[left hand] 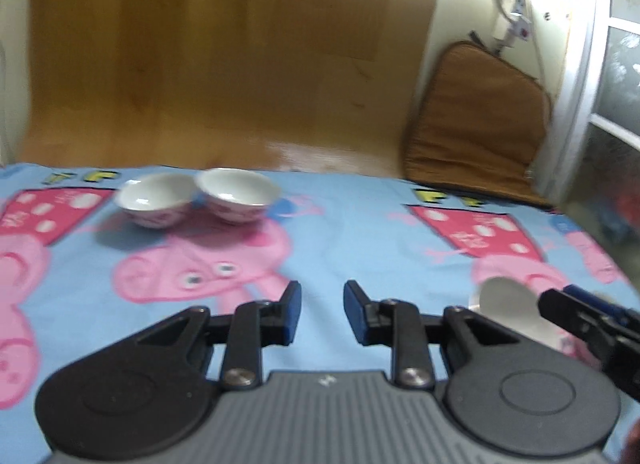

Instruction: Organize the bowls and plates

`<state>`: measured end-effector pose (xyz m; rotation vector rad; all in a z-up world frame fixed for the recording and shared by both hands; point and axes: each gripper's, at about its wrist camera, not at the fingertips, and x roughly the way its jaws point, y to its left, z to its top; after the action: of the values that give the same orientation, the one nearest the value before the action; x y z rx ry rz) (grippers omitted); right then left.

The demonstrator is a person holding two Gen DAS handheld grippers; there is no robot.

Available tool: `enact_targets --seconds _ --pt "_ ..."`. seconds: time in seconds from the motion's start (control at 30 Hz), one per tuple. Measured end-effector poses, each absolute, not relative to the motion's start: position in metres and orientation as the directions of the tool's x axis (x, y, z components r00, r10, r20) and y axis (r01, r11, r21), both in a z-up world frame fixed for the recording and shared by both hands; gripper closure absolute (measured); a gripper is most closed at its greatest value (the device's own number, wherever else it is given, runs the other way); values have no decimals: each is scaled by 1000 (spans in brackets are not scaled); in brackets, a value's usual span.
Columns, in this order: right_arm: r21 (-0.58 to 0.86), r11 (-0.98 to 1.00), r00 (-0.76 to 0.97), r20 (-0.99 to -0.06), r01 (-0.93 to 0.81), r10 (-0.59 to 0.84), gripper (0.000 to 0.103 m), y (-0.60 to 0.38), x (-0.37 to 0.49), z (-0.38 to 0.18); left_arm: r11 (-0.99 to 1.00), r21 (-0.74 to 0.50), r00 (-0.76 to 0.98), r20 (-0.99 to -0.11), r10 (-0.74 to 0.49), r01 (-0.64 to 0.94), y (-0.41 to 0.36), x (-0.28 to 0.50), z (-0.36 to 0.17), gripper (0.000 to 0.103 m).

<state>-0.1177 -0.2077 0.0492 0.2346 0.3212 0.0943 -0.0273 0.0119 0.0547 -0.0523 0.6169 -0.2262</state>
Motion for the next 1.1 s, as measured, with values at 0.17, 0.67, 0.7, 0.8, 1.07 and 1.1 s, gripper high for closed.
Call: enact_targets --seconds 0.17,0.67,0.7,0.8,1.07,1.1 --pt "209 965 919 -329 -155 219 61 -175 -120 45 987 -87 804 -573 -160 134 37 -34 48 74" --pt "178 956 881 -377 -232 284 62 -138 -120 43 999 -39 822 -569 -31 11 96 -36 30 63" --pt "180 955 879 -381 -234 287 62 -136 -120 43 999 -37 824 -566 -27 7 99 -35 29 63" --pt "197 949 866 -396 -246 306 62 -131 -116 43 999 -28 840 -543 0 -18 112 -32 26 63" --pt "380 880 790 -427 -284 439 62 -122 -65 62 990 -101 854 -519 32 -98 146 -22 21 65" --pt "399 872 785 -426 -283 449 62 -121 -56 65 988 -122 859 -512 22 -98 149 -23 21 65"
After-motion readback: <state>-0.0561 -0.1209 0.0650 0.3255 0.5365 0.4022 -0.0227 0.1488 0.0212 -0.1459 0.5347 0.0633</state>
